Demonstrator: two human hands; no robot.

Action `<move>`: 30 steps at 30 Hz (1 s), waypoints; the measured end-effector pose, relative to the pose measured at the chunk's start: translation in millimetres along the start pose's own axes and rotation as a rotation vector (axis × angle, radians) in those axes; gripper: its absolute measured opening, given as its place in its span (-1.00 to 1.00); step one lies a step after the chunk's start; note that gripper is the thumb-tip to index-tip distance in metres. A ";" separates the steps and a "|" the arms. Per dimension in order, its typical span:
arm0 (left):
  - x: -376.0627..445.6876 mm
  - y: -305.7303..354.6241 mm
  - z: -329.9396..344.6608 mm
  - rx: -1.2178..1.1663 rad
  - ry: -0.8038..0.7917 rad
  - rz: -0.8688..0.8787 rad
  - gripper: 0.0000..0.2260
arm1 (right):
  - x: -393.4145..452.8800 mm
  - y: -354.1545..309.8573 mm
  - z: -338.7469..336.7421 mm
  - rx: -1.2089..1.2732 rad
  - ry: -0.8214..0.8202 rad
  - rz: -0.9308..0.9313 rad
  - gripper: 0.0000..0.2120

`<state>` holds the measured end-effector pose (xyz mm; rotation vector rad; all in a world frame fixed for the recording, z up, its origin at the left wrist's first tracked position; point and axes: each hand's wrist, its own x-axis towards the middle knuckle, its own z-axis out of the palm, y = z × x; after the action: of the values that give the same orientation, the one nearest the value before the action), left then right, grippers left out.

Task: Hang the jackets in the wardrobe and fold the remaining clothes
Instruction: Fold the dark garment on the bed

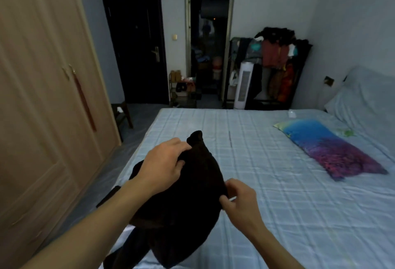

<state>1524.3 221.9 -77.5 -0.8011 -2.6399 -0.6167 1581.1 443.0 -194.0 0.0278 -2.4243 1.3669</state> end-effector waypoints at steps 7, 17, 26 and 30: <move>-8.8 55.6 -51.4 0.065 0.093 0.101 -0.74 | -30.2 -64.1 -56.4 0.151 0.188 -0.217 -0.76; -54.4 42.8 -129.2 0.156 0.227 0.252 -0.74 | -3.2 -130.2 -79.7 -0.468 -0.008 -0.363 -0.22; -85.4 -9.5 -157.6 0.102 0.117 0.181 -0.72 | -2.8 -185.5 -51.2 -0.252 0.126 -0.388 -0.87; -94.1 -25.7 -158.4 0.051 0.069 0.100 -0.72 | -3.2 -208.7 -47.4 -0.369 0.113 -0.424 -0.89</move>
<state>1610.7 83.6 11.9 -0.8749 -2.5255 -0.5388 1637.6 370.8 -0.6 0.3397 -2.3583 0.7116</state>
